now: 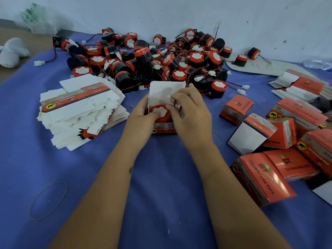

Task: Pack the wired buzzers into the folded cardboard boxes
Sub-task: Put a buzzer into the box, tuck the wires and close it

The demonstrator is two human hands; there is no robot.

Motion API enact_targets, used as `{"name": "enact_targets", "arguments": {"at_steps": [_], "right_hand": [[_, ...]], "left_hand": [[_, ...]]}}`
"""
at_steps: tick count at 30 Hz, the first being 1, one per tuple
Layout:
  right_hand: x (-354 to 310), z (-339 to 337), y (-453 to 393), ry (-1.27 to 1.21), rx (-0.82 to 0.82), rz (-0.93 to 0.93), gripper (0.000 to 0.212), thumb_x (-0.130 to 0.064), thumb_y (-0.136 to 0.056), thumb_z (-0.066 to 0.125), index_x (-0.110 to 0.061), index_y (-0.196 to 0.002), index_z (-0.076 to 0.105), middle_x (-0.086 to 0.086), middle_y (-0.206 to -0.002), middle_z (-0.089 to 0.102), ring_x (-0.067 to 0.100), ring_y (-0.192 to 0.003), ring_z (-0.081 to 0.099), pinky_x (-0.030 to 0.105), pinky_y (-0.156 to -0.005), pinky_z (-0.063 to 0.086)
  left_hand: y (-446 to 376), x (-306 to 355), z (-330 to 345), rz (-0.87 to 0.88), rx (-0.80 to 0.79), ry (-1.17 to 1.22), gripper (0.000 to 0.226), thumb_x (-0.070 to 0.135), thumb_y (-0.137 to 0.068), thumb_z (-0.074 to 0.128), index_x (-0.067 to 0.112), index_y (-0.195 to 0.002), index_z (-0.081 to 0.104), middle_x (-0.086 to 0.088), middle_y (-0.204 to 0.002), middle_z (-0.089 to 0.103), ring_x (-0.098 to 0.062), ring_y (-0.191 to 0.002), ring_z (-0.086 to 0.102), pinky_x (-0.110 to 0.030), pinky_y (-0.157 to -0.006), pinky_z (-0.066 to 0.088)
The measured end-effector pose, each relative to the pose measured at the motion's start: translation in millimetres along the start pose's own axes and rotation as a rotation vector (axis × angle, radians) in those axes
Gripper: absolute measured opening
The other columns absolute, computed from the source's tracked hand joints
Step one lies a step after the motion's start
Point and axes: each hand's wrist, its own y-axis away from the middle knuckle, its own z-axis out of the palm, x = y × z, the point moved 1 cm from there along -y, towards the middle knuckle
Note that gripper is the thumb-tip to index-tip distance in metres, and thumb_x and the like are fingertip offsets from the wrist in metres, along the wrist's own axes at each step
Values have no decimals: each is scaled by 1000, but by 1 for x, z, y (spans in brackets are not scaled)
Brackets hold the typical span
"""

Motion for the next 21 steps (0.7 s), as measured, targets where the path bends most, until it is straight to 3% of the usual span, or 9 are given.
{"name": "enact_targets", "arguments": {"at_steps": [3,5,8,10,13,14,17,21], "right_hand": [[0,-5,3,171,57,-143,8,-6,-83,71,-6,-90,74,5,-82,71,25,-77,68,39,-104,38],[0,-7,6,221,43,-95,17,-11,-82,72,-14,-98,75,-2,-78,72,21,-83,65,38,-97,30],[-1,-5,8,105,-16,17,32,-11,-78,75,-15,-109,73,-5,-80,72,12,-97,50,32,-95,24],[-1,-4,8,-26,-58,109,38,-8,-79,75,-14,-116,69,1,-91,70,11,-99,50,29,-97,32],[-3,-4,10,-189,-61,195,32,-7,-91,63,-12,-123,64,4,-109,69,18,-104,61,34,-89,52],[-4,-4,10,-212,-39,197,30,-5,-93,59,-11,-122,64,4,-114,68,19,-105,62,35,-87,53],[-3,-4,5,-294,34,204,26,5,-92,56,-5,-114,66,5,-126,57,18,-108,61,29,-84,55],[4,-5,2,-478,-16,409,22,4,-93,56,-9,-109,63,-2,-111,58,6,-99,61,26,-82,55]], "left_hand": [[1,-1,3,-3,43,-35,42,10,-94,54,39,-122,60,19,-104,70,2,-94,66,-15,-74,50],[3,-2,3,2,55,-59,41,11,-93,54,43,-120,60,20,-103,70,-1,-96,65,-20,-78,51],[4,5,4,51,29,-53,45,11,-91,53,41,-123,60,17,-110,70,-5,-103,65,-26,-87,53],[3,12,4,46,-7,80,39,15,-97,47,34,-127,63,9,-114,71,-9,-106,66,-26,-88,54],[5,17,2,2,-25,300,41,33,-101,39,40,-93,79,11,-98,76,-4,-96,70,-21,-80,56],[6,16,2,-19,-21,305,40,32,-100,40,38,-93,79,11,-99,76,-5,-96,70,-25,-83,57],[5,10,4,-11,6,171,34,17,-103,40,26,-121,67,3,-115,72,-16,-109,67,-41,-100,51],[4,5,6,47,8,29,32,15,-102,47,28,-130,57,11,-120,67,-6,-111,62,-26,-95,49]]}}
